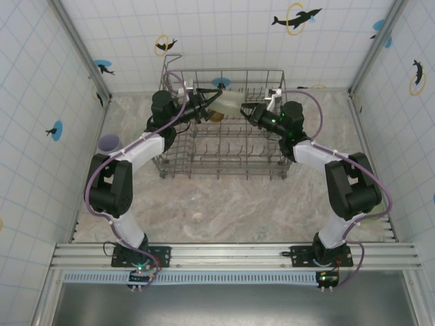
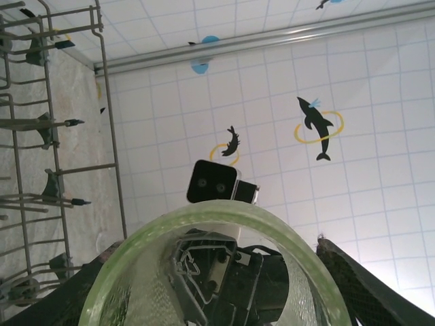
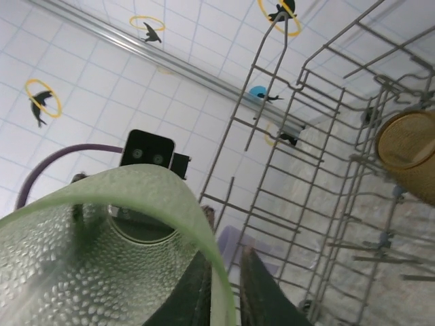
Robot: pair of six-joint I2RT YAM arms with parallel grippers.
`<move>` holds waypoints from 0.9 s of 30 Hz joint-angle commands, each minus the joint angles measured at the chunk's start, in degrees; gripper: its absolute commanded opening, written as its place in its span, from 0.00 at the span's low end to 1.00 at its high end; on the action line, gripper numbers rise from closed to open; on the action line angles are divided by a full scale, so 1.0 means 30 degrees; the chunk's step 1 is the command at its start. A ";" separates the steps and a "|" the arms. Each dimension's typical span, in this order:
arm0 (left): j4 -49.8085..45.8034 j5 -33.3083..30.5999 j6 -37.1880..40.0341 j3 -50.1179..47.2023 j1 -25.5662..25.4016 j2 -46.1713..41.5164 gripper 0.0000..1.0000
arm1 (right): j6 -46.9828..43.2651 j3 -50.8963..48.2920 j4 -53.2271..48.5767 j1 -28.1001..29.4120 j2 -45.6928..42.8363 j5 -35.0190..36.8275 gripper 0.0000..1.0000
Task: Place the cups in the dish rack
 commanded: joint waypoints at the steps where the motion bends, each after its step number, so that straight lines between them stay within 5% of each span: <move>1: 0.0491 0.0345 0.0488 -0.0268 -0.0209 -0.0608 0.00 | -0.0569 -0.0050 -0.0808 0.0226 -0.1002 0.0651 0.28; 3: 0.0404 0.0302 0.0583 -0.0119 -0.0201 -0.0580 0.00 | -0.1052 -0.0076 -0.1755 0.0264 -0.1454 0.0841 0.45; 6: -0.0131 0.0169 0.0917 0.0403 -0.0207 -0.0497 0.00 | -0.2164 -0.0242 -0.3325 0.0264 -0.2441 0.1500 0.56; 17: -0.5373 -0.1321 0.4747 0.4366 -0.0204 0.0415 0.00 | -0.5963 0.0322 -0.9485 0.0197 -0.5380 0.5683 0.66; 23: -0.7730 -0.4549 0.7464 0.4338 -0.0196 -0.0194 0.00 | -0.8491 0.0325 -1.3014 -0.0007 -0.6750 0.7194 0.74; 27: -0.9548 -0.5924 0.8919 0.5244 -0.0223 0.0046 0.00 | -1.0384 -0.0008 -1.5785 -0.0276 -0.8121 0.8483 0.97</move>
